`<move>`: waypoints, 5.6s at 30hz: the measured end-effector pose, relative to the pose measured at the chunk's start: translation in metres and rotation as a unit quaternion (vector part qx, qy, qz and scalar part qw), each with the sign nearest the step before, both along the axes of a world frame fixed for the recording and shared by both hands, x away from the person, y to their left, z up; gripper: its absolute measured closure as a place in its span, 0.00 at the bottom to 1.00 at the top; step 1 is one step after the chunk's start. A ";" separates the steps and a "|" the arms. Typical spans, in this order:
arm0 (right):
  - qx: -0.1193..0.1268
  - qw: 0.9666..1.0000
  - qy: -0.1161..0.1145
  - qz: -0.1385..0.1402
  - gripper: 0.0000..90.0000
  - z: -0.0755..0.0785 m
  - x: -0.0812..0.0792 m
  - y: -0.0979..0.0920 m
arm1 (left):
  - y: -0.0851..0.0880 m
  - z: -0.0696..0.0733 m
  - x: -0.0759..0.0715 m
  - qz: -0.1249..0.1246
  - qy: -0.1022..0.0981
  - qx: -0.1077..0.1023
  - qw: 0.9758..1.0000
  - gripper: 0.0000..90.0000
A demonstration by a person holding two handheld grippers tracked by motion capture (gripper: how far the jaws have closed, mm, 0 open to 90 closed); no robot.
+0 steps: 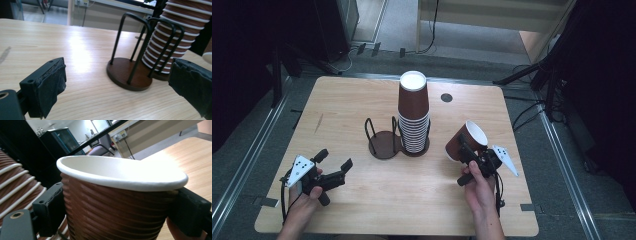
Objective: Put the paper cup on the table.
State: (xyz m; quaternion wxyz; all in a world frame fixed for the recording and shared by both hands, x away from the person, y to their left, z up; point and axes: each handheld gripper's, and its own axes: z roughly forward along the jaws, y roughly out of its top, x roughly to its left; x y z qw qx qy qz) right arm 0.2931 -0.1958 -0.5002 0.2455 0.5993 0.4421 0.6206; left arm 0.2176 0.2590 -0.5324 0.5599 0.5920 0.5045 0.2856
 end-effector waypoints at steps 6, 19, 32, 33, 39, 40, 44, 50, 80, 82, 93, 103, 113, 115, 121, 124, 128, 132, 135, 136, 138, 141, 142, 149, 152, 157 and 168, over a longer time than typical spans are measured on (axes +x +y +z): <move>0.003 1.000 0.005 -0.006 0.13 -0.002 0.004 -0.003 | 0.008 -0.004 0.002 0.020 0.001 0.014 1.000 0.02; -0.053 0.998 -0.002 -0.022 0.13 -0.003 0.017 0.000 | 0.031 -0.008 0.008 0.071 0.021 0.028 0.997 0.02; -0.118 0.991 -0.019 -0.054 0.13 -0.005 0.035 0.004 | 0.036 -0.016 0.007 0.091 0.015 0.064 0.994 0.02; -0.120 0.991 -0.020 -0.056 0.13 -0.006 0.036 0.004 | 0.037 -0.017 0.007 0.096 0.014 0.069 0.993 0.02; -0.143 0.986 -0.026 -0.077 0.13 -0.009 0.043 0.005 | 0.039 -0.019 0.007 0.104 0.016 0.071 0.992 0.02; -0.147 0.986 -0.026 -0.079 0.14 -0.009 0.045 0.005 | 0.039 -0.019 0.007 0.102 0.017 0.070 0.992 0.02; -0.169 0.981 -0.034 -0.086 0.13 -0.009 0.049 0.007 | 0.041 -0.019 0.004 0.099 0.015 0.076 0.992 0.02; -0.184 0.978 -0.046 -0.092 0.13 -0.010 0.054 0.010 | 0.040 -0.019 0.003 0.098 0.017 0.079 0.992 0.02; -0.277 0.952 -0.058 -0.117 0.11 -0.035 0.078 0.008 | 0.039 -0.018 0.003 0.091 0.023 0.075 0.993 0.02; -0.284 0.950 -0.057 -0.118 0.11 -0.037 0.078 0.007 | 0.039 -0.019 0.003 0.091 0.023 0.076 0.993 0.02; -0.289 0.948 -0.043 -0.127 0.11 -0.047 0.078 0.000 | 0.039 -0.019 0.003 0.092 0.024 0.073 0.993 0.02; -0.283 0.951 -0.037 -0.120 0.09 -0.047 0.077 -0.001 | 0.039 -0.019 0.003 0.092 0.026 0.071 0.993 0.02; -0.271 0.957 -0.017 -0.103 0.00 -0.046 0.077 -0.004 | 0.040 -0.019 0.003 0.091 0.028 0.068 0.993 0.02; -0.262 0.960 -0.015 -0.101 0.00 -0.044 0.076 -0.005 | 0.040 -0.019 0.003 0.091 0.029 0.068 0.993 0.02; -0.254 0.963 -0.023 -0.092 0.00 -0.036 0.071 -0.005 | 0.041 -0.018 0.003 0.091 0.030 0.067 0.993 0.02; -0.261 0.961 -0.029 -0.088 0.00 -0.031 0.066 -0.004 | 0.041 -0.018 0.003 0.092 0.030 0.066 0.993 0.02; -0.253 0.963 -0.031 -0.081 0.00 -0.025 0.058 -0.002 | 0.041 -0.018 0.003 0.091 0.030 0.067 0.993 0.02; -0.232 0.969 -0.031 -0.073 0.00 -0.018 0.053 -0.003 | 0.041 -0.018 0.003 0.091 0.031 0.066 0.993 0.02; -0.227 0.971 -0.037 -0.071 0.00 -0.013 0.048 -0.004 | 0.041 -0.018 0.003 0.091 0.031 0.066 0.993 0.02; -0.228 0.970 -0.040 -0.070 0.00 -0.012 0.046 -0.004 | 0.041 -0.018 0.003 0.091 0.031 0.066 0.993 0.02; -0.227 0.971 -0.045 -0.066 0.00 -0.010 0.043 -0.004 | 0.041 -0.018 0.003 0.091 0.031 0.066 0.993 0.02; -0.225 0.971 -0.049 -0.064 0.00 -0.009 0.037 -0.006 | 0.041 -0.018 0.003 0.091 0.031 0.067 0.993 0.02; -0.228 0.970 -0.052 -0.064 0.00 -0.009 0.036 -0.007 | 0.041 -0.018 0.003 0.091 0.030 0.066 0.993 0.02; -0.218 0.973 -0.055 -0.058 0.00 -0.009 0.023 -0.012 | 0.041 -0.018 0.003 0.091 0.030 0.067 0.993 0.02; -0.215 0.973 -0.058 -0.056 0.00 -0.008 0.018 -0.014 | 0.041 -0.018 0.003 0.091 0.030 0.067 0.993 0.02; -0.215 0.973 -0.063 -0.055 0.00 -0.005 0.012 -0.016 | 0.041 -0.018 0.003 0.090 0.031 0.067 0.993 0.02; -0.206 0.975 -0.069 -0.055 0.00 -0.002 -0.007 -0.027 | 0.041 -0.018 0.003 0.090 0.031 0.066 0.993 0.02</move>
